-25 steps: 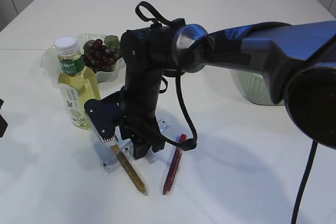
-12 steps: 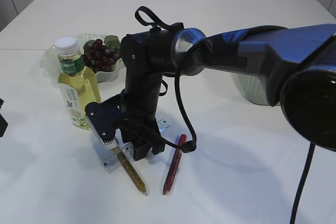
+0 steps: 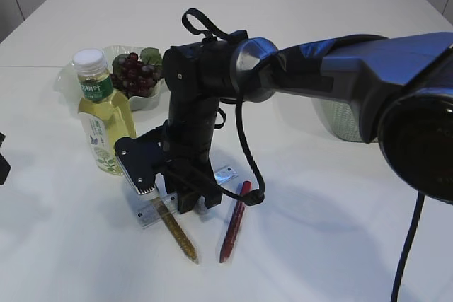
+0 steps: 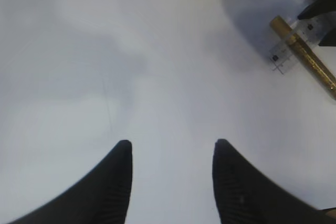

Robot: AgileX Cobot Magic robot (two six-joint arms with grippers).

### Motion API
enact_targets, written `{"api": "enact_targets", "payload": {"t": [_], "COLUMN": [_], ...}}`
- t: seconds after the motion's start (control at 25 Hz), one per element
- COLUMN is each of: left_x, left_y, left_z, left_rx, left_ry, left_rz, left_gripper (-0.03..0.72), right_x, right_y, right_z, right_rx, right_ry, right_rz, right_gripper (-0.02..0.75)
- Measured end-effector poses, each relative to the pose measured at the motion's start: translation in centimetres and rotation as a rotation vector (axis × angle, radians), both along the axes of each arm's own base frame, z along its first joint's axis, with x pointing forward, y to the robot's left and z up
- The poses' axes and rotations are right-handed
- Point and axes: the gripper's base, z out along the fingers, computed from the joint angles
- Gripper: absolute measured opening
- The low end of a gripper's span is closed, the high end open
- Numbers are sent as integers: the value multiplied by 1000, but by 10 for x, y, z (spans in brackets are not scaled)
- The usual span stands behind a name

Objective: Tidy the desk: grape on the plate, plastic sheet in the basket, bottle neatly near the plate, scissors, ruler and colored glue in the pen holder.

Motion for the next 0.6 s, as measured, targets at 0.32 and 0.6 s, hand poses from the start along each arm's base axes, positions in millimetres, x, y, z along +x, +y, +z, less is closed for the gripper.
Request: {"api": "enact_targets", "payload": {"t": [0.32, 0.6], "left_x": [0, 0], "left_y": [0, 0], "left_z": [0, 0], "left_rx": [0, 0], "left_ry": [0, 0], "left_rz": [0, 0], "left_gripper": [362, 362], "right_x": [2, 9], "right_y": [2, 5], "right_z": [12, 39], "right_rx": [0, 69], "right_ry": [5, 21], "right_rz": [9, -7], "right_gripper": [311, 310]}}
